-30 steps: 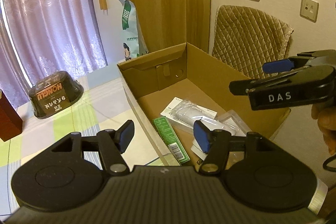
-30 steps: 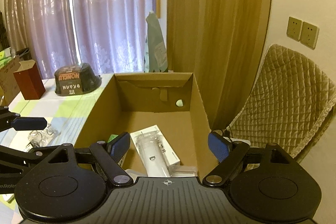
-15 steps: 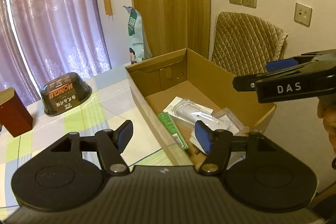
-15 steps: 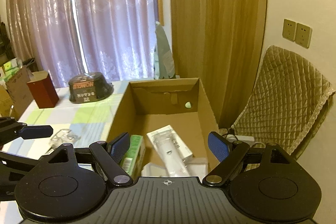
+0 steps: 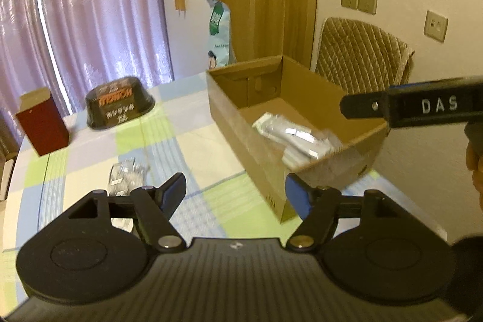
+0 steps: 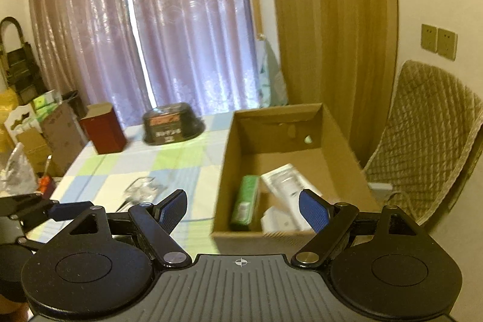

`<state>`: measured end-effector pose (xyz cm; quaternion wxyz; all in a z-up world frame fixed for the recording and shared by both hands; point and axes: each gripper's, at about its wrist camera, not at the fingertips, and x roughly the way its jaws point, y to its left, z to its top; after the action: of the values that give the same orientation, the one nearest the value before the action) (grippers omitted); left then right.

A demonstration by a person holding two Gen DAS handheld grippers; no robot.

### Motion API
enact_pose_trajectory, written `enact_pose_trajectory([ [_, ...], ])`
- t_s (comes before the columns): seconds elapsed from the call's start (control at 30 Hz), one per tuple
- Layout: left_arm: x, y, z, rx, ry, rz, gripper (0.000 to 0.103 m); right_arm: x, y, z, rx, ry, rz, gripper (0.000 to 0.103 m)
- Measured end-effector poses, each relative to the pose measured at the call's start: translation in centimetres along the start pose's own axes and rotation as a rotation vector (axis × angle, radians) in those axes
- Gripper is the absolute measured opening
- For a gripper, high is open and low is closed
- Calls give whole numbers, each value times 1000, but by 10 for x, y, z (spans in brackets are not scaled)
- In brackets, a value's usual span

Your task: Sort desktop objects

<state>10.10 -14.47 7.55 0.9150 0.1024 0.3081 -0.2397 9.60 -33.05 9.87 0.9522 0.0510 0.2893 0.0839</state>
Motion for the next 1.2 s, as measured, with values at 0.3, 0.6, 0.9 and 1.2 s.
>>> enact_pose_trajectory([
  [0.3,-28,25,-60,-55,57,64,86,-3,27,-46,47,76,56,84],
  [0.6,-39,55,-97,-92,100,129,93,7,56,-75,53,152,114,84],
  [0.9,-36,84,-114,-99,132,166,94,27,75,-87,44,202,135,84],
  [1.2,-24,117,-133,-91,171,222,94,65,103,-100,27,262,163,84],
])
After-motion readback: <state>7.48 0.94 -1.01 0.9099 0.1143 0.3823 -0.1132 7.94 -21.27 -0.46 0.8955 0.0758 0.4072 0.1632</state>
